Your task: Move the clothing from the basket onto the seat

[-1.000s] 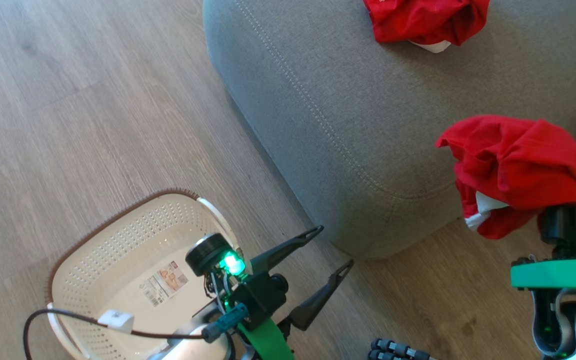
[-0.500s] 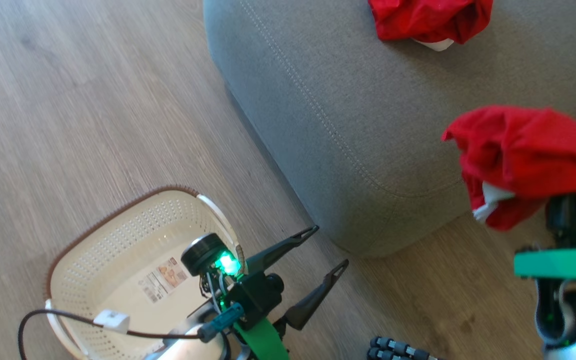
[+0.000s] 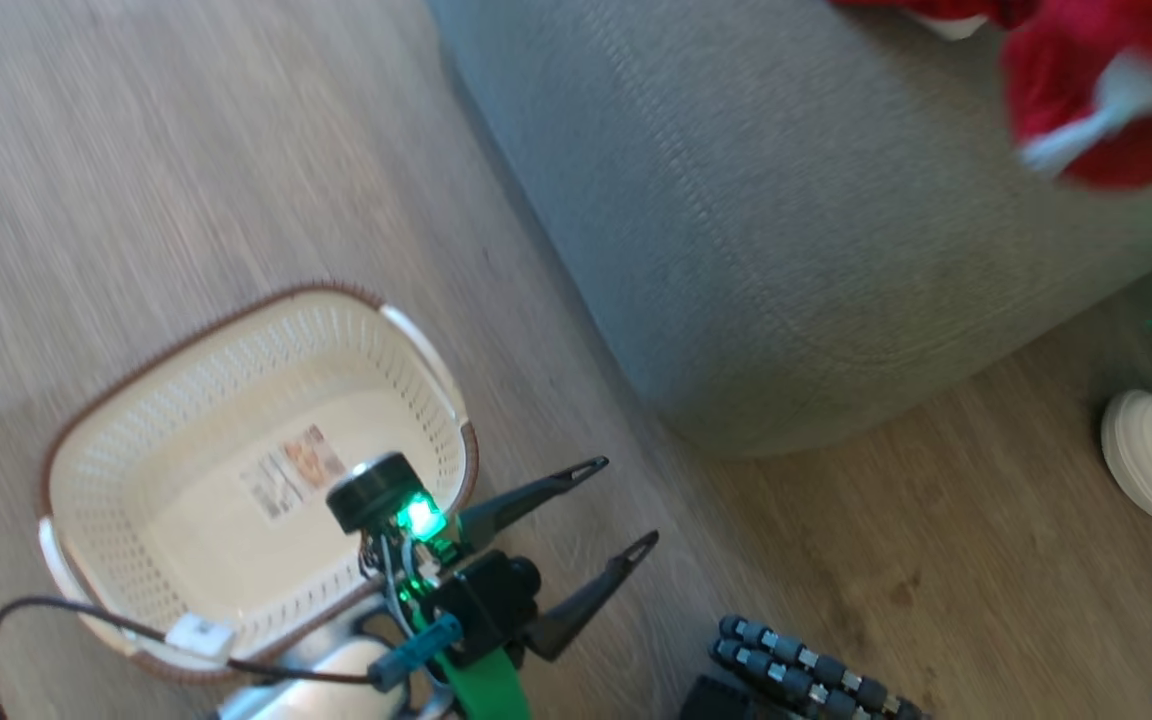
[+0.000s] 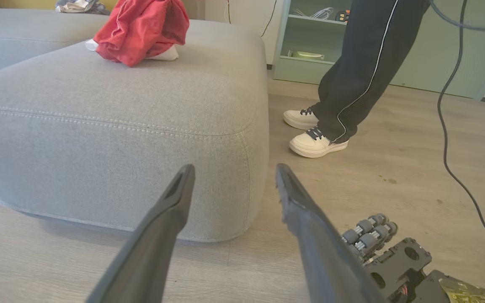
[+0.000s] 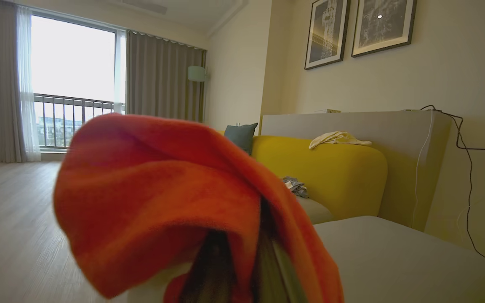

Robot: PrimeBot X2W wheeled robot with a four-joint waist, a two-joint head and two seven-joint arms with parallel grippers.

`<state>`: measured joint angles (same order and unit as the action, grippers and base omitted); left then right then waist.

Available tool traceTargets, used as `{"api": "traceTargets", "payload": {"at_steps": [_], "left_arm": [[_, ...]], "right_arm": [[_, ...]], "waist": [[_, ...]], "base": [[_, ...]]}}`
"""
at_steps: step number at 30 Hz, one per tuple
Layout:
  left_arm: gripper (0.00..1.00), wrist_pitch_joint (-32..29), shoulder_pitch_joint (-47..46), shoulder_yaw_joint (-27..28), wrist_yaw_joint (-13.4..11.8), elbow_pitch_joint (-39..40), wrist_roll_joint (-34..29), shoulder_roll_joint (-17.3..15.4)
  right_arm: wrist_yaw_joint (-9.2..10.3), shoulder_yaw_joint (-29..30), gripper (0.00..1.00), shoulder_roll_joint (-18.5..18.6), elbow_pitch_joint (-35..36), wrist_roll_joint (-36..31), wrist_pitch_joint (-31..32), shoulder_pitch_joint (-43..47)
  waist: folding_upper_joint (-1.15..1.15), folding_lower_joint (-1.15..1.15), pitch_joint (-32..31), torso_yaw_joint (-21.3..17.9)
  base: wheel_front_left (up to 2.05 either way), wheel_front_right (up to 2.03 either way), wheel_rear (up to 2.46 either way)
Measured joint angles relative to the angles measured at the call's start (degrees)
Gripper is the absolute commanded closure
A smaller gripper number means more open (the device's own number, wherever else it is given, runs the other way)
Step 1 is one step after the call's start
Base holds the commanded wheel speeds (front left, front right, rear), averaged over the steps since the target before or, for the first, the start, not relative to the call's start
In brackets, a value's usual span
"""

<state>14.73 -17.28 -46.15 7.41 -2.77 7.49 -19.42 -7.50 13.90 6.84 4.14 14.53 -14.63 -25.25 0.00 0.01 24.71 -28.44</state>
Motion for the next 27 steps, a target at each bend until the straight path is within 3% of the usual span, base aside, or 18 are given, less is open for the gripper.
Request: {"api": "traceTargets", "payload": {"at_steps": [5,13,22,27], "left_arm": [[0.0,0.0,-3.02,-0.74,0.0,0.87,0.01,-3.03],[0.0,0.0,-5.19,-2.07,0.0,2.12,0.01,-6.37],[0.0,0.0,-6.41,-1.75,0.0,2.63,0.01,-8.01],[0.0,0.0,-6.45,-0.98,0.0,3.28,-0.01,-8.0]], "right_arm": [[0.0,0.4,1.0,4.07,-3.71,0.16,0.0,-10.73],[0.0,1.63,1.0,7.46,-12.62,0.57,-0.02,-24.37],[0.0,7.71,1.0,11.01,-27.21,-4.42,-0.02,-34.12],[0.0,14.83,1.0,11.17,-36.15,-9.0,0.0,-37.69]], "waist": [[0.0,0.01,4.98,1.42],[0.0,0.0,11.79,3.35],[0.0,0.0,15.62,5.95],[0.0,0.0,17.29,6.71]], "base": [[0.0,0.0,0.0],[0.0,0.0,0.0],[0.0,0.0,0.0],[0.0,0.0,0.0]]}}
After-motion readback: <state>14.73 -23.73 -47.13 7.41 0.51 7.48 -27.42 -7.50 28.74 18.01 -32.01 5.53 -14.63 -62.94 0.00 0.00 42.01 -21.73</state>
